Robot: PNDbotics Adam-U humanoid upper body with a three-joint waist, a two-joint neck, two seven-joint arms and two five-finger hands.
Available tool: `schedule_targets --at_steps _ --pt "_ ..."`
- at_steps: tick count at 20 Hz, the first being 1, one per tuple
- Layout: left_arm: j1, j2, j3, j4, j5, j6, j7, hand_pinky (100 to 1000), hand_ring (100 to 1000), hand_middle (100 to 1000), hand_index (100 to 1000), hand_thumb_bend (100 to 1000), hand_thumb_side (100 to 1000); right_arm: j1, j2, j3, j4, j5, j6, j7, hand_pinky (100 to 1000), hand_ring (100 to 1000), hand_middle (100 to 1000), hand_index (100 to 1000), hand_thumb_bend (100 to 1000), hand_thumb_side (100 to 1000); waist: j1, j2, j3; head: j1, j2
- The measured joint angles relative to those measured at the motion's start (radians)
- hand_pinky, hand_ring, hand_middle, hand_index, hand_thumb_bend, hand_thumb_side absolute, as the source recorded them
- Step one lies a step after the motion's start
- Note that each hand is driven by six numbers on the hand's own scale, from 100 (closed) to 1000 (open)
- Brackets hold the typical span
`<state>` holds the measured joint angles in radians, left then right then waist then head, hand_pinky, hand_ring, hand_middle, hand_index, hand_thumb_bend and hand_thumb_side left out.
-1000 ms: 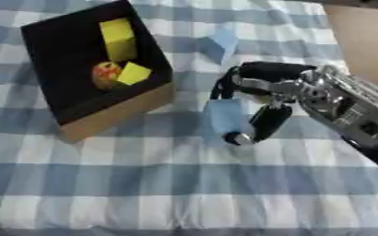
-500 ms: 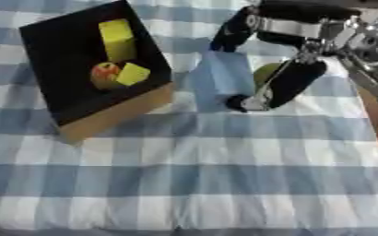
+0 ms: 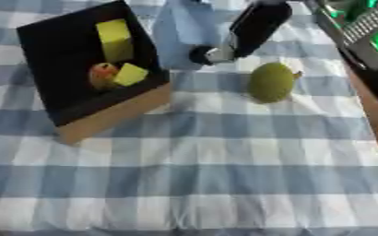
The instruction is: Pick up objects on the table and place them in the box.
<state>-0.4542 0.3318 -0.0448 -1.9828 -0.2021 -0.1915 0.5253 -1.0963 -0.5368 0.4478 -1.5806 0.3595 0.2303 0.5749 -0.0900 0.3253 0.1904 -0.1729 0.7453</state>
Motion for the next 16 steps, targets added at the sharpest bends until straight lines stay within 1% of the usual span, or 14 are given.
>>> schedule_targets --at_steps 4,7,13,16 --pt "-0.020 -0.010 -0.008 0.000 0.009 -0.015 -0.010 752 857 764 798 490 656 -0.048 0.107 -0.025 0.167 0.087 -0.075 -0.038 833 743 447 686 100 100 0.000 0.001 0.025 -0.023 -0.004" --pt "-0.041 -0.019 -0.020 0.000 0.018 -0.027 -0.022 753 857 764 797 490 656 -0.073 0.183 -0.046 0.273 0.148 -0.127 -0.070 836 751 458 695 100 100 0.000 0.012 0.047 -0.043 -0.010" --pt "-0.070 -0.036 -0.038 0.000 0.033 -0.047 -0.047 753 855 763 797 493 653 -0.100 0.301 -0.090 0.446 0.313 -0.216 -0.157 841 765 479 712 100 100 0.000 0.022 0.080 -0.077 -0.023" --pt "-0.078 -0.043 -0.044 0.000 0.038 -0.052 -0.055 753 856 763 797 493 655 -0.102 0.351 -0.108 0.519 0.395 -0.252 -0.201 845 788 517 742 100 100 -0.001 0.028 0.090 -0.087 -0.028"
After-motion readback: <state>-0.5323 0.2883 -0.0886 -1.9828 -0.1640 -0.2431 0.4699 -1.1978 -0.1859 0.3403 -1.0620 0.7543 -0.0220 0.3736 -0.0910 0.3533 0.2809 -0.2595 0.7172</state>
